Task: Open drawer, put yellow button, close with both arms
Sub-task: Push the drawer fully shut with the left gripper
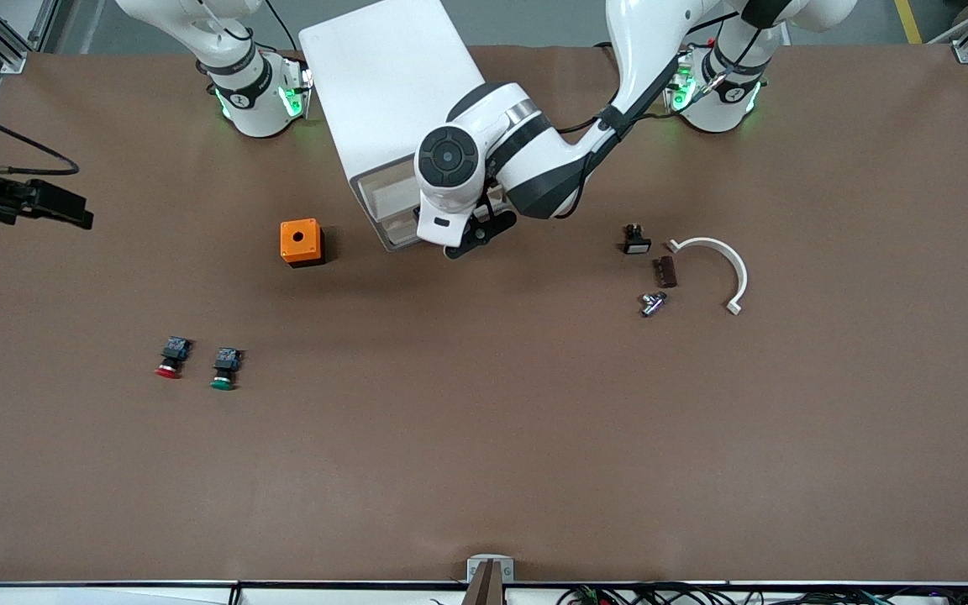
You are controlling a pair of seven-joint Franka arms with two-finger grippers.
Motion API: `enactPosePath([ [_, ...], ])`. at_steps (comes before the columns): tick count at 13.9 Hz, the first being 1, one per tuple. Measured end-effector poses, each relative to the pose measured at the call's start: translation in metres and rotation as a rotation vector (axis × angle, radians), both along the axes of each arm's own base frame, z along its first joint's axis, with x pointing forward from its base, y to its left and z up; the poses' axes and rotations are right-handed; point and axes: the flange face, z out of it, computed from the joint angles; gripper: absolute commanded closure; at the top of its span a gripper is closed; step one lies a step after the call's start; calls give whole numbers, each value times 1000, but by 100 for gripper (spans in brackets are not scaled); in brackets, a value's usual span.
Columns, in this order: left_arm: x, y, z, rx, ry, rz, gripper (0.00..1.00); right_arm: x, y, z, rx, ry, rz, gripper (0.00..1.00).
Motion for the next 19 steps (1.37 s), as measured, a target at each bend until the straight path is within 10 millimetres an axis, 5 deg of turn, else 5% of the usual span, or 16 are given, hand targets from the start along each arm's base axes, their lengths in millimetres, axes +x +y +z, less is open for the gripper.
enactPosePath([
  [2,-4,-2,-1,-20,42,17,0,-16,1,3,0,15,2,0],
  [5,-10,-4,-5,-37,100,41,0,-29,-25,14,0,5,-44,0],
  [8,-15,-4,-10,-39,146,73,0,-29,-46,15,3,-9,-84,0],
  [15,-21,0,-24,-43,227,116,0,-29,-46,21,25,-45,-87,0],
  [19,-18,3,-27,-40,236,130,0,-34,-69,21,28,-42,-128,0],
])
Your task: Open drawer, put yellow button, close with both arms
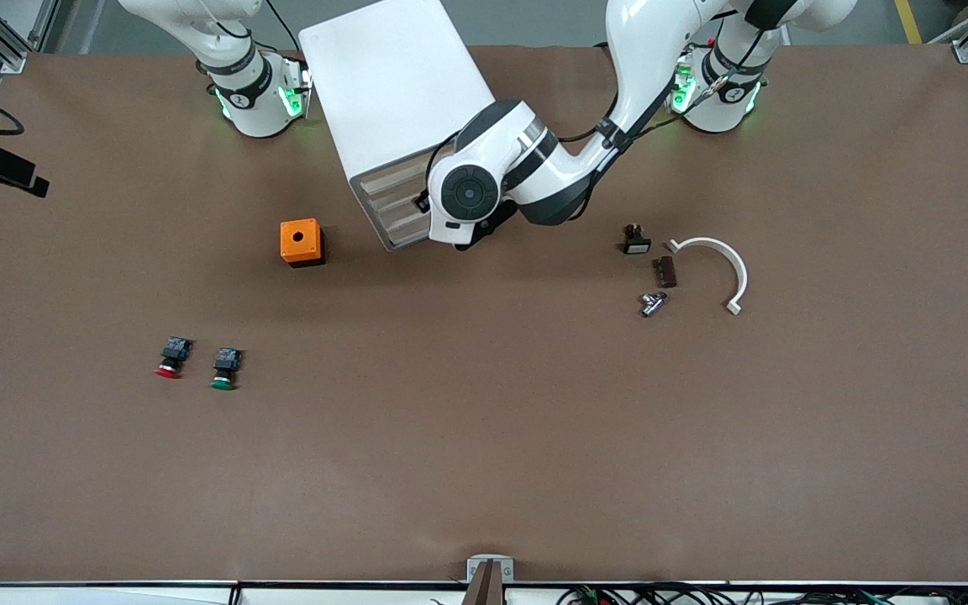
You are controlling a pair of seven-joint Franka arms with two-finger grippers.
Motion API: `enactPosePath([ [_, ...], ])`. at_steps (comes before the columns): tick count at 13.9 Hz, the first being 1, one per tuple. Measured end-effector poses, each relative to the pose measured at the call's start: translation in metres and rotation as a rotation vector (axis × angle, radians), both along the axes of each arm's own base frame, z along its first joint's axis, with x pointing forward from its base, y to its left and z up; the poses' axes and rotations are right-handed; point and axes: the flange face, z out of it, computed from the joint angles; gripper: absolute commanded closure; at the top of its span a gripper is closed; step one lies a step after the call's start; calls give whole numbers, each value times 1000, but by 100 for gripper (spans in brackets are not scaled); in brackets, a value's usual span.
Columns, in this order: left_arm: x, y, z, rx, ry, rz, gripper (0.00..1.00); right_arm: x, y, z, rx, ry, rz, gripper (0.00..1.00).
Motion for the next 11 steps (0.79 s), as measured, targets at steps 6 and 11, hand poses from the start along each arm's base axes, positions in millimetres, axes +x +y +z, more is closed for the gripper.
enactPosePath([
  [6,82,66,42,2,-123,112,0,-10,-2,0,5,-42,-3,0],
  [11,157,156,103,61,-323,173,0,-30,3,2,6,-79,1,0],
])
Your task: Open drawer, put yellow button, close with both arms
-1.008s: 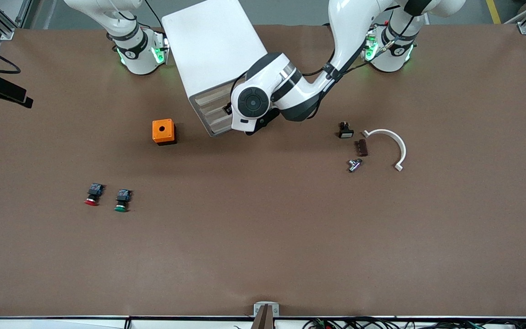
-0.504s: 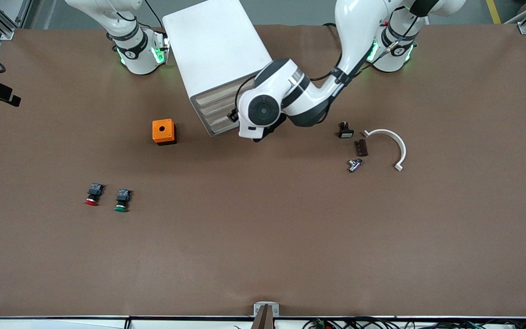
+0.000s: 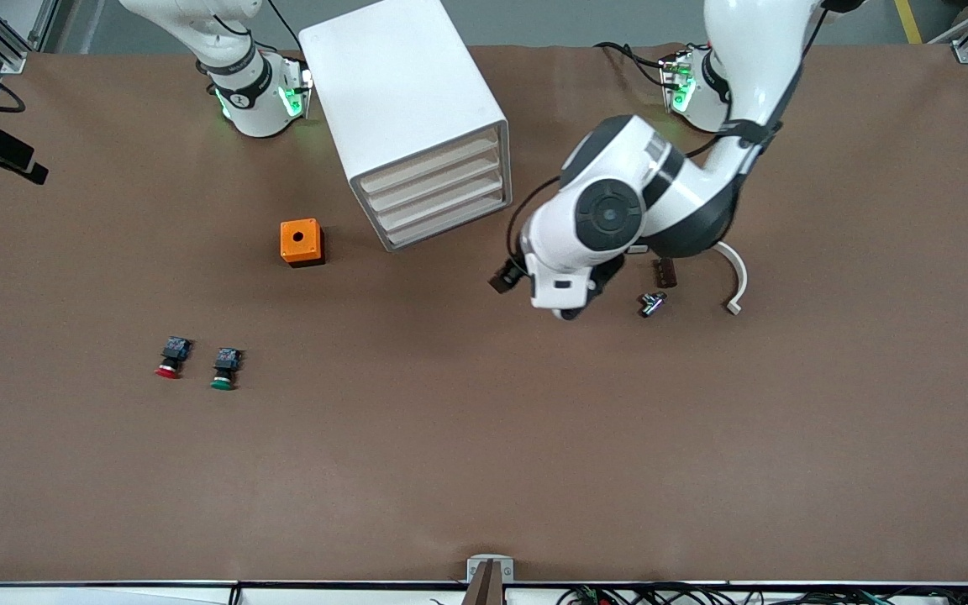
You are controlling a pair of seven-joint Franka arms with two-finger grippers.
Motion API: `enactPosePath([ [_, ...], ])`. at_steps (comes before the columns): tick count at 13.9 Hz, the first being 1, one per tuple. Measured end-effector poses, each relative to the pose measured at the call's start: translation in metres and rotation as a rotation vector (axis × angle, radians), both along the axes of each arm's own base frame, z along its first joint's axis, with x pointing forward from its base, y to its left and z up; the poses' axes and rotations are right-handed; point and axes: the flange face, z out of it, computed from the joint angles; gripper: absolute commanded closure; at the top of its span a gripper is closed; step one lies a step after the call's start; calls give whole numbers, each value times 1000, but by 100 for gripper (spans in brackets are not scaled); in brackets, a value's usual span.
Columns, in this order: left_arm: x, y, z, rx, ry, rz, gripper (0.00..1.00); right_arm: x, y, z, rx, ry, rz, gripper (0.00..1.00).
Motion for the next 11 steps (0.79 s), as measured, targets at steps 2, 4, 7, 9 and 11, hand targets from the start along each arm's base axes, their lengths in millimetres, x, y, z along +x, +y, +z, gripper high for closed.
enactPosePath([
  [2,15,39,25,22,-26,-24,0,-1,2,0,1,0,3,0],
  [4,24,81,55,21,-35,-76,0,0,1,-2,1,2,2,0],
  [7,24,150,94,18,-4,-200,0,0,1,-1,1,-1,3,0],
  [9,23,189,111,7,18,-269,0,0,3,0,-2,-7,7,0],
  [11,25,235,128,-24,9,-342,0,1,2,2,-6,-20,6,0],
])
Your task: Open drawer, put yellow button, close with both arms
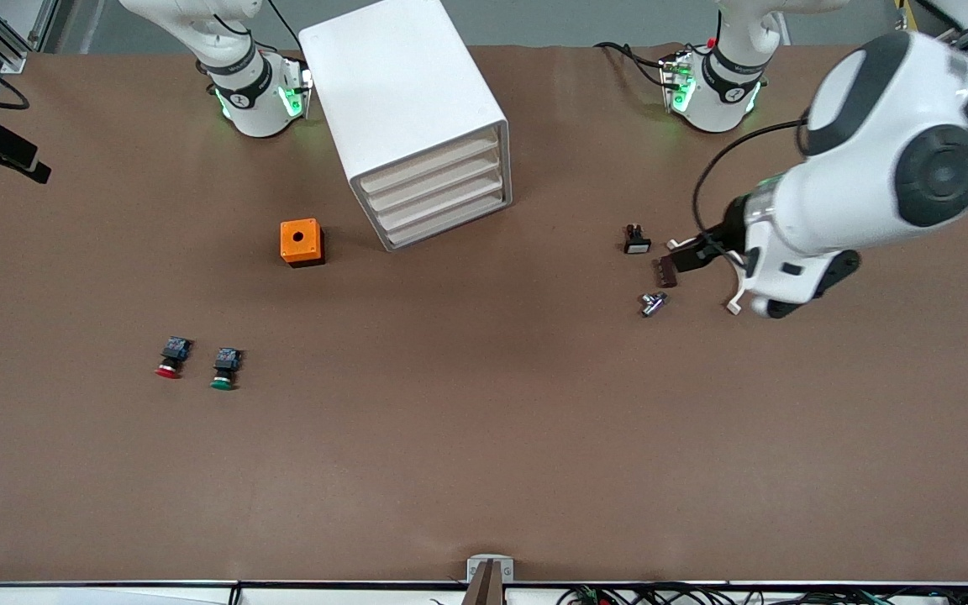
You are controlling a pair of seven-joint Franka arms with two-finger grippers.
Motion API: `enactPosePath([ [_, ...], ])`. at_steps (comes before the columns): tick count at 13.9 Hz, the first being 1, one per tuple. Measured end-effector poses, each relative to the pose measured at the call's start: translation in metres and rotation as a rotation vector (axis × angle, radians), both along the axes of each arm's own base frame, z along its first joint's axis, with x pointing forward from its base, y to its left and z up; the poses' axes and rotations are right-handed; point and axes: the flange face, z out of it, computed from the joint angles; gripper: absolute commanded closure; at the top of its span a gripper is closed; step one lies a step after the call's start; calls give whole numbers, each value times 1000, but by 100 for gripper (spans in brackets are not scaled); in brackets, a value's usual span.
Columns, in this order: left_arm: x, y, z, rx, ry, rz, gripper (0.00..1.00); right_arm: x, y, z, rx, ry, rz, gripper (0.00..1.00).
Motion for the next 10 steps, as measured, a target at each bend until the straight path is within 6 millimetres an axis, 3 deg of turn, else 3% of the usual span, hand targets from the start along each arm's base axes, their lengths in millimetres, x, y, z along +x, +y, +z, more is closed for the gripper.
enactPosePath([
  [3,-10,55,31,-33,-17,-125,0,-1,-2,8,-3,-20,-3,0],
  [6,-32,97,61,-43,-35,-220,0,-2,-4,12,-3,-22,-7,0],
  [8,-48,118,70,-20,-48,-272,0,-2,2,14,-19,-23,9,0],
  [10,-58,126,70,-7,-83,-304,0,-1,7,15,-28,-25,45,0],
])
